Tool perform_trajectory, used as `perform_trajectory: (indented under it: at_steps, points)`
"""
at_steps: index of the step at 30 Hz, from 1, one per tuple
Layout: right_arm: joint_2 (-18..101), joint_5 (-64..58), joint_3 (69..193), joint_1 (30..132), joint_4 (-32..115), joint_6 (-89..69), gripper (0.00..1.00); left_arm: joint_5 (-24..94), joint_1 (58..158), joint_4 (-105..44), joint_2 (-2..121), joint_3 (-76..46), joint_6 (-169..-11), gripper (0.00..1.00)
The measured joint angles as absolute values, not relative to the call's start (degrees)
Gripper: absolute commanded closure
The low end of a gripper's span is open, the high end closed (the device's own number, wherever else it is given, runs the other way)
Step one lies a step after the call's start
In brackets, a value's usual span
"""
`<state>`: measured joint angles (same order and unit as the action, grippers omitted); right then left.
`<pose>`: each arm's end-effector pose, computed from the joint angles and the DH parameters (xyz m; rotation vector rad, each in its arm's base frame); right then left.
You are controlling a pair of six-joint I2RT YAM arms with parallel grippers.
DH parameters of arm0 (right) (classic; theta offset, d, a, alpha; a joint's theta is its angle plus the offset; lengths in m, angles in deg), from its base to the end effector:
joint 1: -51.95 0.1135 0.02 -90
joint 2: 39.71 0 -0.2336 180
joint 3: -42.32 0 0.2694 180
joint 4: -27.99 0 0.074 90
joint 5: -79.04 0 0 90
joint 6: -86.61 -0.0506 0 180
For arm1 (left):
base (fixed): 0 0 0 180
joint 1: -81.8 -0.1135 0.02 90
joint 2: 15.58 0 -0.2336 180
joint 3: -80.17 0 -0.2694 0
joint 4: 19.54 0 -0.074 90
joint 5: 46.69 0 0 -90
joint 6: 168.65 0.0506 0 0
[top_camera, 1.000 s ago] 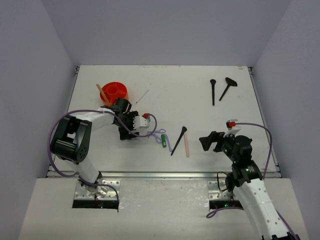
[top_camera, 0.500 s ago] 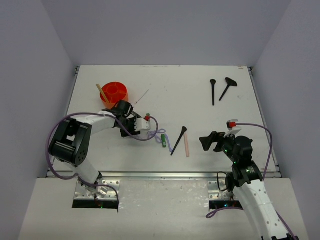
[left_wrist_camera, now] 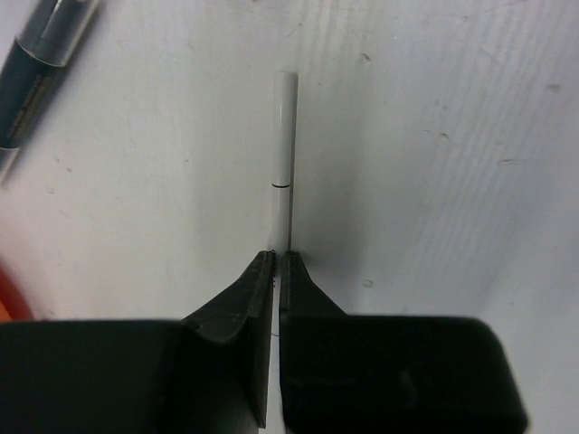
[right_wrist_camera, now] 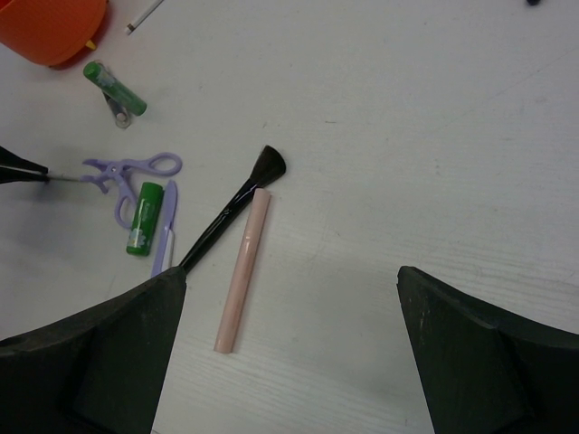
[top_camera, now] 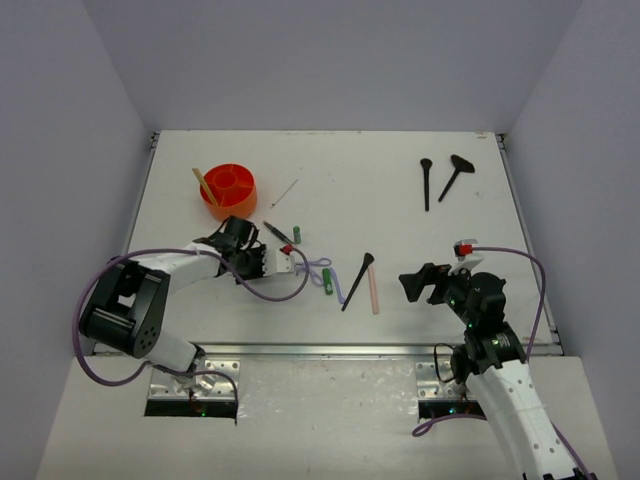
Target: Organize the makeup
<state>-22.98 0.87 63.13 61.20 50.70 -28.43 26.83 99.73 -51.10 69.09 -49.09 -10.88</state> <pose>0.1780 0.0395 0.1605 0.1228 1.9303 0.5993 0.2550 -0.0976 0.0842 1.8520 1.8746 -0.1049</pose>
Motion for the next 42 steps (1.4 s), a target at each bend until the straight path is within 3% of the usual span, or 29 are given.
perform_trajectory:
  at_steps: [7,17,23,35,42]
  points:
    - [-24.0,0.8,63.1,61.2,51.7,-28.4,0.01,22.2,96.3,-55.5,59.9,-50.4,-16.1,1.00]
    - [-25.2,0.6,63.1,61.2,52.1,-28.6,0.01,10.9,86.0,-54.7,53.7,-41.8,-30.4,1.00]
    - [-24.8,0.6,63.2,61.2,52.1,-28.8,0.01,8.5,78.4,-40.3,49.1,-40.2,-49.8,1.00]
    - [-15.5,-2.7,70.8,61.2,52.7,-30.1,0.01,10.9,73.6,-15.1,49.5,-38.7,-75.0,1.00]
    - [-9.6,-6.8,77.5,61.2,52.4,-31.6,0.01,8.9,65.5,5.6,56.4,-42.2,-85.9,1.00]
